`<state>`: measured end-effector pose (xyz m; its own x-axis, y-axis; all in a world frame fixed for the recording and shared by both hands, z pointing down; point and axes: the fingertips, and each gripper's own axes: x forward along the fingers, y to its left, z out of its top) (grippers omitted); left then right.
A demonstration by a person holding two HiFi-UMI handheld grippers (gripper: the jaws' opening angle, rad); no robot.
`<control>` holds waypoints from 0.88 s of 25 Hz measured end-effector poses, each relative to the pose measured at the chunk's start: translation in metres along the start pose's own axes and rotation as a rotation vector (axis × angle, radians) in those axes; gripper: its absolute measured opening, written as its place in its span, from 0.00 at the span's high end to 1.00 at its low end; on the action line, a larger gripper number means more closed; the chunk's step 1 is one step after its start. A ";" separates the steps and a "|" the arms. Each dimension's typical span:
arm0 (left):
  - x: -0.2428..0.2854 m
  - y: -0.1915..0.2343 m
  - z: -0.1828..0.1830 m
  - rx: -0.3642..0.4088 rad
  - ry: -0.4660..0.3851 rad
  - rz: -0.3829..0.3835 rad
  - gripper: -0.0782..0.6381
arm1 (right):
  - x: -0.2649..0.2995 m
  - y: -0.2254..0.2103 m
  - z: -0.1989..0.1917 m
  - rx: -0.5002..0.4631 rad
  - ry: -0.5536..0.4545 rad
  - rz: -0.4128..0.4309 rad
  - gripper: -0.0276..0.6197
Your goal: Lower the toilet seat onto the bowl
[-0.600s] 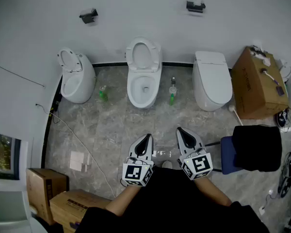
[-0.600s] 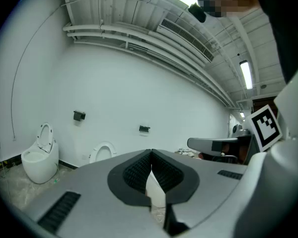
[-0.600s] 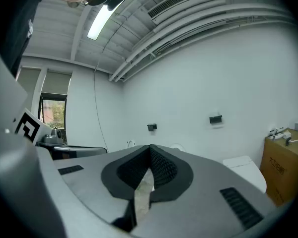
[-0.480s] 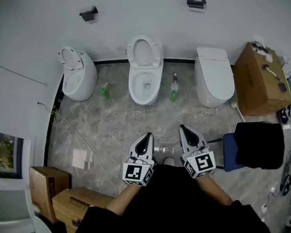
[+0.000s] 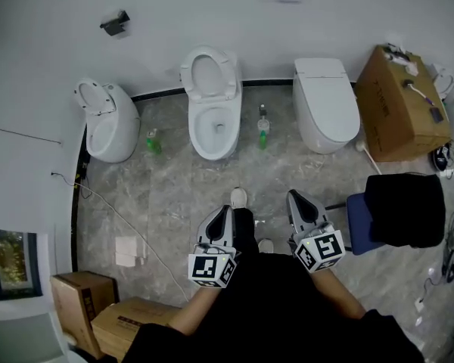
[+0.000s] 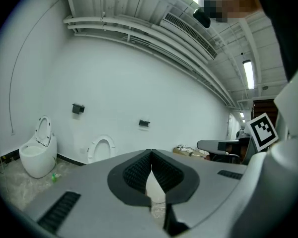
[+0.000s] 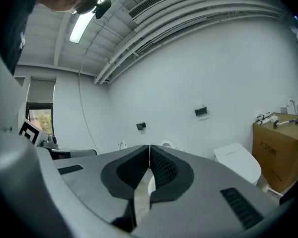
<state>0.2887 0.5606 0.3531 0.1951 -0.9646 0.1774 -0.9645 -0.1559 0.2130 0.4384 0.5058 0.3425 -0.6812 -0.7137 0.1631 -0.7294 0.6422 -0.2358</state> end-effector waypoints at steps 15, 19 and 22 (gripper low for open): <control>0.166 0.089 0.021 -0.063 0.045 -0.035 0.87 | 0.158 -0.039 0.017 -0.054 0.102 0.071 0.91; 0.208 0.133 0.043 -0.053 0.045 -0.051 0.87 | 0.230 -0.043 0.039 -0.085 0.112 0.097 0.91; 0.235 0.168 0.058 -0.063 0.050 -0.055 0.87 | 0.276 -0.049 0.059 -0.099 0.108 0.076 0.91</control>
<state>0.1620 0.2954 0.3746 0.2576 -0.9430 0.2108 -0.9393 -0.1933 0.2834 0.2893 0.2608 0.3428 -0.7337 -0.6313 0.2515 -0.6745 0.7214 -0.1570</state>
